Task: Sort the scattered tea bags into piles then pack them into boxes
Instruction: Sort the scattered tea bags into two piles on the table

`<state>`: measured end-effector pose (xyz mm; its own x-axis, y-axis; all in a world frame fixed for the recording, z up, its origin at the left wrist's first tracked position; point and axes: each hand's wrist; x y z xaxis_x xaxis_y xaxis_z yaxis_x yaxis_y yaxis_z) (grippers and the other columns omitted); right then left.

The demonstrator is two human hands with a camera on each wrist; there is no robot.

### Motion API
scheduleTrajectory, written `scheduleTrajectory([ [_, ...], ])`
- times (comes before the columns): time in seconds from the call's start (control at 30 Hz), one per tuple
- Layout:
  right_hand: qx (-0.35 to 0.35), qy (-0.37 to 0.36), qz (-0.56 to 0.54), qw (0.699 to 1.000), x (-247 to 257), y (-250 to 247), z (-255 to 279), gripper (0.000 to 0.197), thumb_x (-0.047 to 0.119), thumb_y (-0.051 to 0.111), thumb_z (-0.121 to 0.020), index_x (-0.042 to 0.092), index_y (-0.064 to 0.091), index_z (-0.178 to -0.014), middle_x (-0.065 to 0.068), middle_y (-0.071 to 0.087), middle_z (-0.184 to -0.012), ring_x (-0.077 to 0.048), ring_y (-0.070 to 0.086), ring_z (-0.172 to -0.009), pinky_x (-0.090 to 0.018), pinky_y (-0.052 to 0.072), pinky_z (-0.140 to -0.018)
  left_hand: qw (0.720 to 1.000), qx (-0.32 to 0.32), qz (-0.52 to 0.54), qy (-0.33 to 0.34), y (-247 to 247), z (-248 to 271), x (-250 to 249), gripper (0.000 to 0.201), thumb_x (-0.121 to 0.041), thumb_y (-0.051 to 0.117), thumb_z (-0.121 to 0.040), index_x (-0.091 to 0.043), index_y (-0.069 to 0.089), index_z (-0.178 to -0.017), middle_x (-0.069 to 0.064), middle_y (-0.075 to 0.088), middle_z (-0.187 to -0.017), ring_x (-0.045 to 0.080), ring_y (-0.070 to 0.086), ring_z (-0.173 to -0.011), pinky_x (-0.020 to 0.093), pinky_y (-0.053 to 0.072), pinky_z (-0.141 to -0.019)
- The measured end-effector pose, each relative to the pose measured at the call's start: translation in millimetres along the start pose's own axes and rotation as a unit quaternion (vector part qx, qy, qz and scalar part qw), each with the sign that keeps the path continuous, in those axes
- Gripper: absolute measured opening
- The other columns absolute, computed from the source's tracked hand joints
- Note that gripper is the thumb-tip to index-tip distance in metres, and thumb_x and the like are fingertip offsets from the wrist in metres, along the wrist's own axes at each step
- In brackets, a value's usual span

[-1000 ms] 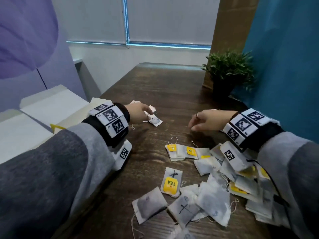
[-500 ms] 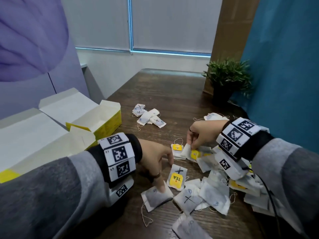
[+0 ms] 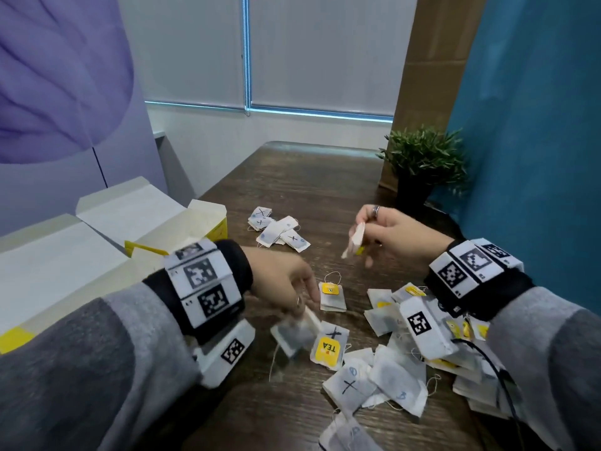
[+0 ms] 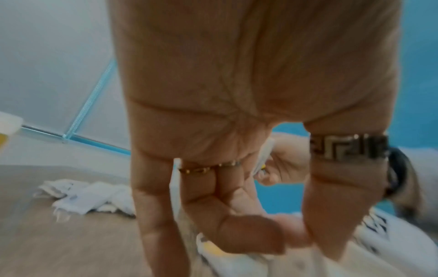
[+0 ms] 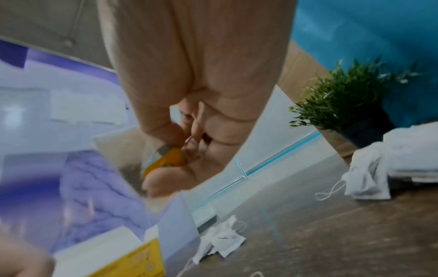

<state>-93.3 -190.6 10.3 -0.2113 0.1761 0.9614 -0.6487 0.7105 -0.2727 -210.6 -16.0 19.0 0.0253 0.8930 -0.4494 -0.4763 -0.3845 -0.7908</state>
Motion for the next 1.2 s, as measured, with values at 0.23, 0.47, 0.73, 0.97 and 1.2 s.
scheduleTrajectory([
  [0.23, -0.043, -0.025, -0.132, 0.99, 9, 3, -2, 0.023, 0.026, 0.049, -0.093, 0.014, 0.051, -0.074, -0.004, 0.068, -0.076, -0.015, 0.058, -0.059, -0.022, 0.046, -0.052, 0.953, -0.186, 0.236, 0.034, -36, -4, 19, 0.013, -0.012, 0.06, -0.089, -0.018, 0.069, -0.082, 0.002, 0.063, -0.076, 0.013, 0.054, -0.068, 0.025, 0.046, -0.07],
  [0.47, -0.077, -0.078, -0.075, 0.991, 1, -1, -7, 0.035, -0.014, 0.06, -0.079, 0.016, 0.056, -0.096, -0.005, 0.059, -0.101, -0.008, 0.053, -0.062, -0.017, 0.046, -0.055, 0.775, -0.301, 0.553, 0.051, -26, -33, 31, 0.012, -0.001, 0.048, -0.094, -0.005, 0.058, -0.09, 0.015, 0.065, -0.091, 0.018, 0.065, -0.071, 0.025, 0.055, -0.051],
  [0.73, -0.087, -0.058, -0.068, 0.992, 4, 1, -12, 0.044, -0.019, 0.059, -0.078, 0.016, 0.057, -0.104, -0.008, 0.059, -0.113, -0.001, 0.06, -0.061, -0.018, 0.052, -0.056, 0.672, -0.304, 0.671, 0.077, -19, -50, 49, 0.035, 0.01, 0.032, -0.094, -0.011, 0.06, -0.096, 0.021, 0.062, -0.104, 0.026, 0.07, -0.075, 0.036, 0.06, -0.055],
  [0.97, -0.089, -0.025, -0.058, 0.994, -5, 3, -27, 0.041, -0.017, 0.057, -0.08, 0.016, 0.059, -0.103, -0.005, 0.065, -0.095, -0.004, 0.063, -0.062, -0.019, 0.052, -0.054, 0.695, -0.262, 0.665, 0.078, -17, -52, 55, 0.041, 0.013, 0.028, -0.092, -0.007, 0.063, -0.102, 0.02, 0.063, -0.111, 0.028, 0.067, -0.091, 0.036, 0.061, -0.065],
  [1.2, -0.099, 0.076, -0.061, 0.99, -7, 11, -34, 0.032, -0.005, 0.032, -0.091, 0.013, 0.057, -0.081, -0.005, 0.048, -0.071, -0.014, 0.047, -0.061, -0.022, 0.041, -0.05, 0.724, -0.289, 0.622, 0.074, -15, -51, 59, 0.044, 0.02, 0.036, -0.088, -0.009, 0.062, -0.108, 0.016, 0.057, -0.122, 0.026, 0.065, -0.093, 0.031, 0.06, -0.068],
])
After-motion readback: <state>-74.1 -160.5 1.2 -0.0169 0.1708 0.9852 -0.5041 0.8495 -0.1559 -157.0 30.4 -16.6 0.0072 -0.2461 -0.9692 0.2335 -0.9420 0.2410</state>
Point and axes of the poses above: each hand's wrist, its own z-axis away from the middle knuckle, its own y-axis out of the palm, x = y × z
